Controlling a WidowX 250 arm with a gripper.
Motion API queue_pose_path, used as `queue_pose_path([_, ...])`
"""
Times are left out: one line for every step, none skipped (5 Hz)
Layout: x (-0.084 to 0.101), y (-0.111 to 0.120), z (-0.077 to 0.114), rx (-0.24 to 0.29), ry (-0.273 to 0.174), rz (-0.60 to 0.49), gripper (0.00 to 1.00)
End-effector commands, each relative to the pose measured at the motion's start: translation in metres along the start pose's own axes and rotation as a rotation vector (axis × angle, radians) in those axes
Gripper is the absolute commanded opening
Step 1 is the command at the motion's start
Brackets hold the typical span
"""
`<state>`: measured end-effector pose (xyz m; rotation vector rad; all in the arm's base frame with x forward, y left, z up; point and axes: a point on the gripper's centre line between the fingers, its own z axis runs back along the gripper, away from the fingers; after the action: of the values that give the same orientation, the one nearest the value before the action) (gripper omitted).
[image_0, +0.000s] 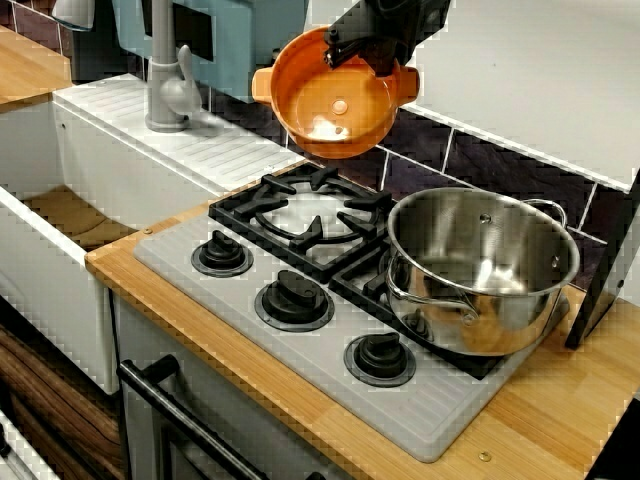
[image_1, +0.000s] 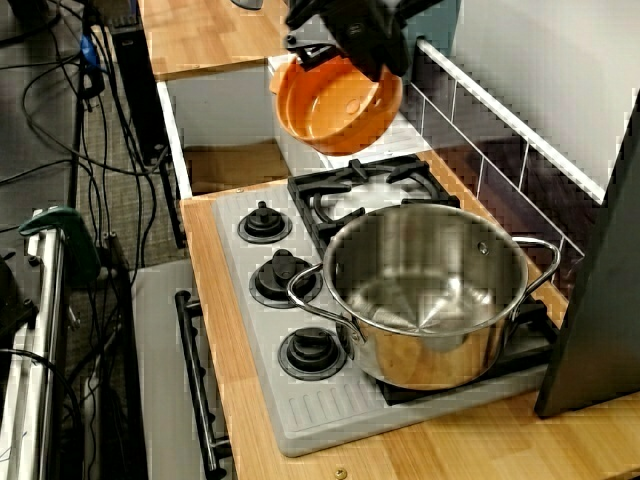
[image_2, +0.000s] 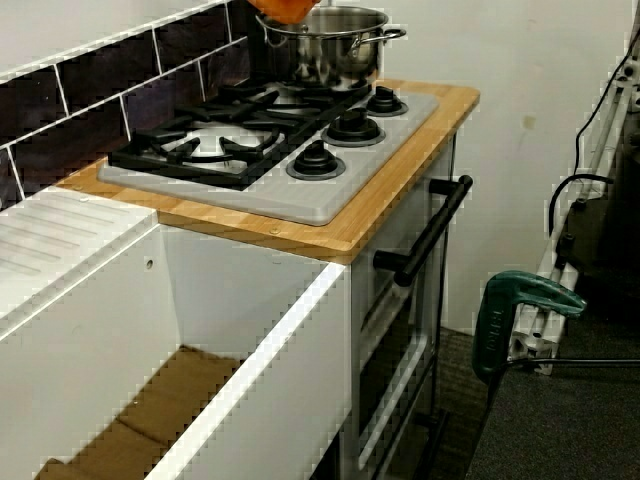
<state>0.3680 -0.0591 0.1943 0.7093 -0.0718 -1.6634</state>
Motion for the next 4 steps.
queue_pose_path([-0.027,0.003,-0.02,-0.082,-0.025,0.013,0.0])
queue_pose_path([-0.027,-0.001,-0.035,-0.115,-0.005,0.007,0.0])
queue_pose_path([-0.03,-0.009,-0.047,-0.142,-0.016,0.015,0.0])
queue_pose_path([-0.036,-0.016,-0.051,-0.157,-0.052,0.024,0.0])
